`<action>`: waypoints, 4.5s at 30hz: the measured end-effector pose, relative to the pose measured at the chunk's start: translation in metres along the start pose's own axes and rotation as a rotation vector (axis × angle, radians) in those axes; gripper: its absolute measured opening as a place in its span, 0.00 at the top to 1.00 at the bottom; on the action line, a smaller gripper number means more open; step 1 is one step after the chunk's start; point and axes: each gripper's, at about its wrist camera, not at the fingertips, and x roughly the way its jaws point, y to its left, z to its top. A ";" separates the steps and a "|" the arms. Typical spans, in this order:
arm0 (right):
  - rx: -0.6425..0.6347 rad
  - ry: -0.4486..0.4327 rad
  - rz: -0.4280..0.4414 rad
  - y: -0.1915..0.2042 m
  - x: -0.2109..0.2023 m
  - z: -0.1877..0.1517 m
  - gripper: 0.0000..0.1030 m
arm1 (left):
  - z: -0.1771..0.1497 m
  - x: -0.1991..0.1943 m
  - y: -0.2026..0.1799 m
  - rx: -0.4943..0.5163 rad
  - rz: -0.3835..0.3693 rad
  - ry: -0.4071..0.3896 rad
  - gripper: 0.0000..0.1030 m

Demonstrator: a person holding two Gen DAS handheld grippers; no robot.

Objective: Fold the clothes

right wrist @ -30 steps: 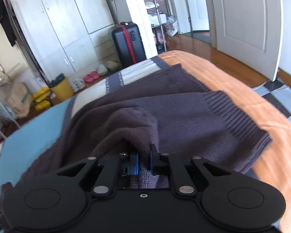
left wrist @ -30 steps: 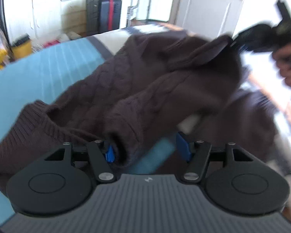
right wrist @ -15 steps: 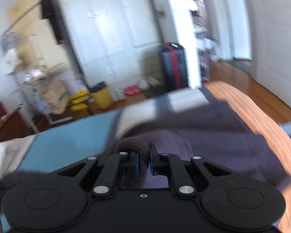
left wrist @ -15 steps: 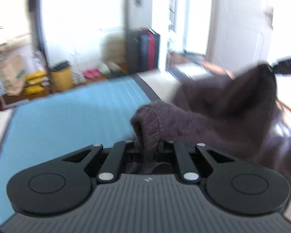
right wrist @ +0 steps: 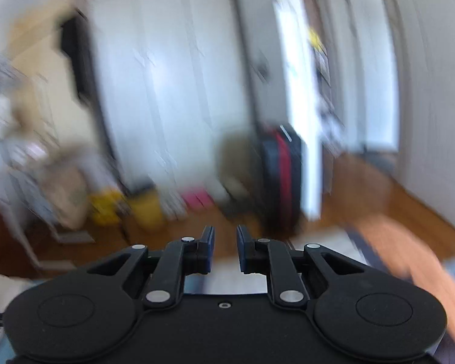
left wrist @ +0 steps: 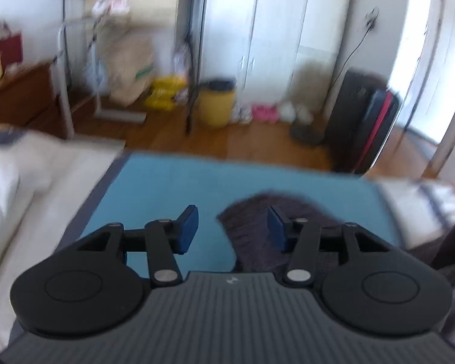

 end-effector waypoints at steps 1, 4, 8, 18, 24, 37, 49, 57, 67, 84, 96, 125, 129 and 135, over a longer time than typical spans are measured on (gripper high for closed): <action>0.008 0.059 -0.020 -0.001 0.008 -0.015 0.79 | -0.012 0.006 0.010 -0.009 -0.014 0.031 0.51; -0.004 0.196 0.031 -0.009 0.009 -0.073 0.69 | -0.040 0.028 0.032 -0.024 -0.039 0.181 0.51; -0.028 0.300 0.053 -0.023 -0.028 -0.139 0.67 | -0.041 0.040 0.048 -0.071 -0.044 0.301 0.51; 0.085 0.331 0.080 -0.033 -0.102 -0.171 0.58 | -0.064 -0.006 0.030 -0.048 -0.059 0.359 0.44; 0.106 0.327 0.145 0.009 -0.094 -0.167 0.36 | -0.076 -0.025 0.009 0.061 -0.091 0.329 0.42; -0.057 0.264 0.060 0.043 -0.041 -0.158 0.87 | -0.077 -0.012 0.006 0.054 -0.102 0.284 0.39; -0.090 -0.298 0.251 0.072 -0.071 0.046 0.87 | -0.066 0.004 0.000 0.043 -0.083 0.243 0.39; 0.059 -0.091 0.051 0.012 0.042 0.024 0.77 | -0.066 0.018 -0.002 0.067 -0.058 0.243 0.39; 0.074 0.283 -0.080 -0.085 -0.013 -0.090 0.49 | -0.071 0.020 -0.024 0.159 -0.069 0.245 0.36; 0.092 0.250 0.056 -0.033 -0.215 -0.212 0.39 | -0.131 -0.076 -0.088 0.440 -0.174 0.210 0.31; 0.252 0.299 0.029 -0.077 -0.219 -0.229 0.38 | -0.155 -0.115 -0.110 0.518 -0.186 0.216 0.28; 0.343 0.337 0.067 -0.077 -0.217 -0.234 0.34 | -0.198 -0.153 -0.120 0.533 -0.119 0.165 0.18; 0.323 0.328 0.083 -0.078 -0.213 -0.234 0.34 | -0.195 -0.162 -0.128 0.531 -0.174 0.142 0.18; 0.410 0.332 0.078 -0.091 -0.203 -0.238 0.34 | -0.199 -0.158 -0.145 0.549 -0.156 0.117 0.18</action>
